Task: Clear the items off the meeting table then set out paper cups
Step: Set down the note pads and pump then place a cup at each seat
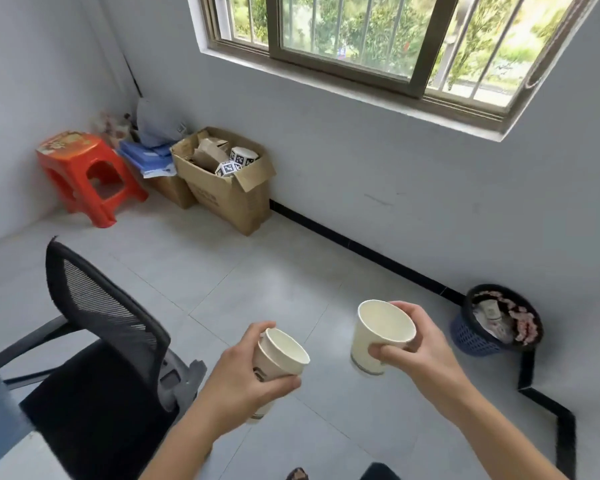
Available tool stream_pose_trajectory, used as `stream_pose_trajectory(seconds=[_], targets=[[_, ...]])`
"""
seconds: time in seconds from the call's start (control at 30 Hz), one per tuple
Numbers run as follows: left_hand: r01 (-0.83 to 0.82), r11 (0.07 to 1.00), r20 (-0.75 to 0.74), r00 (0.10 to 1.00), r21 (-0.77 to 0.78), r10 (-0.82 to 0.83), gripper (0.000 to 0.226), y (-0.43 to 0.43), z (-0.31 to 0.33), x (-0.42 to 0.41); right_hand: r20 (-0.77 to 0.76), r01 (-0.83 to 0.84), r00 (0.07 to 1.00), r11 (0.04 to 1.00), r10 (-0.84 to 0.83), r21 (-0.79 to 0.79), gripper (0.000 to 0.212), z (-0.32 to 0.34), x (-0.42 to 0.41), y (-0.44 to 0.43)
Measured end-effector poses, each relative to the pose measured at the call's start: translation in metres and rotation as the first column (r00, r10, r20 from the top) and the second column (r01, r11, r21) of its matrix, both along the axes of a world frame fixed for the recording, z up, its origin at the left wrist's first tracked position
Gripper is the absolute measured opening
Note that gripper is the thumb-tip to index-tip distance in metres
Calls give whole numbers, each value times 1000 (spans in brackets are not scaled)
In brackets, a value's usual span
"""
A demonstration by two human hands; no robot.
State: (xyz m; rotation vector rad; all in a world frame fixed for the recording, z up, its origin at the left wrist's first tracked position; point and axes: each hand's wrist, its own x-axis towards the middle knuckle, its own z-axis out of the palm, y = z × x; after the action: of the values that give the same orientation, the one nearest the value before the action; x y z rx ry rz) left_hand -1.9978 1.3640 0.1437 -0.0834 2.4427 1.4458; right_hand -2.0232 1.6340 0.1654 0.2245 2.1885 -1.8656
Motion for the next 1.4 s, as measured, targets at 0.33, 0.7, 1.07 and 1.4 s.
stream_pose_trajectory(seconds=[0.33, 0.7, 1.07, 1.4], targets=[[-298, 953, 25, 955, 50, 297, 77, -55, -9, -178, 274, -429, 898, 825, 345, 366, 52, -41, -225, 29], [-686, 723, 27, 726, 78, 687, 69, -131, 7, -294, 166, -692, 709, 632, 685, 348, 53, -19, -501, -134], [-879, 461, 105, 473, 117, 875, 85, -320, 0, -377, 211, -876, 420, 333, 883, 350, 69, -10, -644, -383], [-954, 277, 51, 284, 115, 957, 83, -491, 19, -421, 202, -921, 186, 99, 962, 377, 75, -14, -718, -629]])
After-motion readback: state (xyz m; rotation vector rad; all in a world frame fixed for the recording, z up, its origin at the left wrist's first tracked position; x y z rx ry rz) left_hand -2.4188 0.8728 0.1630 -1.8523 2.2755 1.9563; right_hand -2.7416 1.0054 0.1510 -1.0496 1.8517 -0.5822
